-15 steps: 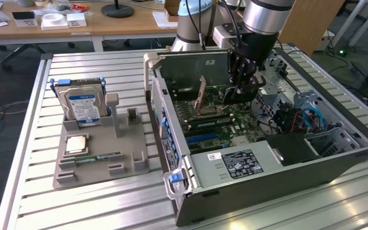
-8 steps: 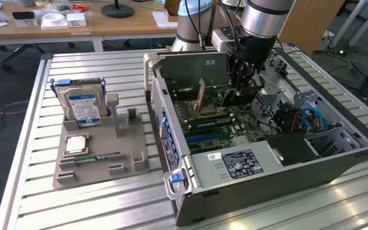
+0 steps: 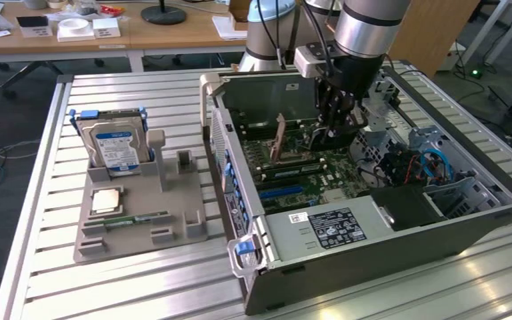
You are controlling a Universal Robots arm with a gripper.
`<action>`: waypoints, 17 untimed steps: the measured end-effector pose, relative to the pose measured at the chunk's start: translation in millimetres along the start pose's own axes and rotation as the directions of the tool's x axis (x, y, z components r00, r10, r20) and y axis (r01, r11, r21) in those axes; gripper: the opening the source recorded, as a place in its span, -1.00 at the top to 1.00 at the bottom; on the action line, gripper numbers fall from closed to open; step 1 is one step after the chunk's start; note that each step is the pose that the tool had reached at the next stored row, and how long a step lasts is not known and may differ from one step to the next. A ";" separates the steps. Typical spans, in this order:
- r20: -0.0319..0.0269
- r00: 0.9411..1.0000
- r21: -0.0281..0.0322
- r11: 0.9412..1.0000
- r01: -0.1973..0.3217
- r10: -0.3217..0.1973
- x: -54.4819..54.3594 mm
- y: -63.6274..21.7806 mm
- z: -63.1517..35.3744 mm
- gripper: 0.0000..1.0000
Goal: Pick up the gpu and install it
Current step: 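Insert the gpu into the slot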
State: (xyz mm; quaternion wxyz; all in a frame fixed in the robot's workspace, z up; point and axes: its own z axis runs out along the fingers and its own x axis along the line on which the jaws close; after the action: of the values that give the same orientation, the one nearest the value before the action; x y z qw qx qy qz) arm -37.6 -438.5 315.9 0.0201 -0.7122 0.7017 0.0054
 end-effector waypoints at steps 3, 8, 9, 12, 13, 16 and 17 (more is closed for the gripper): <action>0.000 1.000 0.000 1.000 0.002 -0.002 3.0 0.2 0.1 0.48; 0.000 1.000 0.000 1.000 0.003 -0.003 6.2 0.5 0.1 0.48; 0.000 1.000 0.000 1.000 0.003 -0.003 6.2 0.5 0.1 0.48; 0.000 1.000 0.000 1.000 0.003 -0.003 6.2 0.4 0.1 0.48; 0.000 1.000 0.000 1.000 0.003 -0.003 6.2 0.4 0.1 0.48; 0.000 1.000 0.000 1.000 0.003 -0.003 6.9 0.4 0.0 0.48; 0.000 1.000 0.000 1.000 0.003 -0.003 7.4 0.4 0.0 0.48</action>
State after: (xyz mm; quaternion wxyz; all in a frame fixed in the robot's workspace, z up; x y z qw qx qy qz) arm -37.9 -445.9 315.6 0.0200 -0.7132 0.7006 0.0054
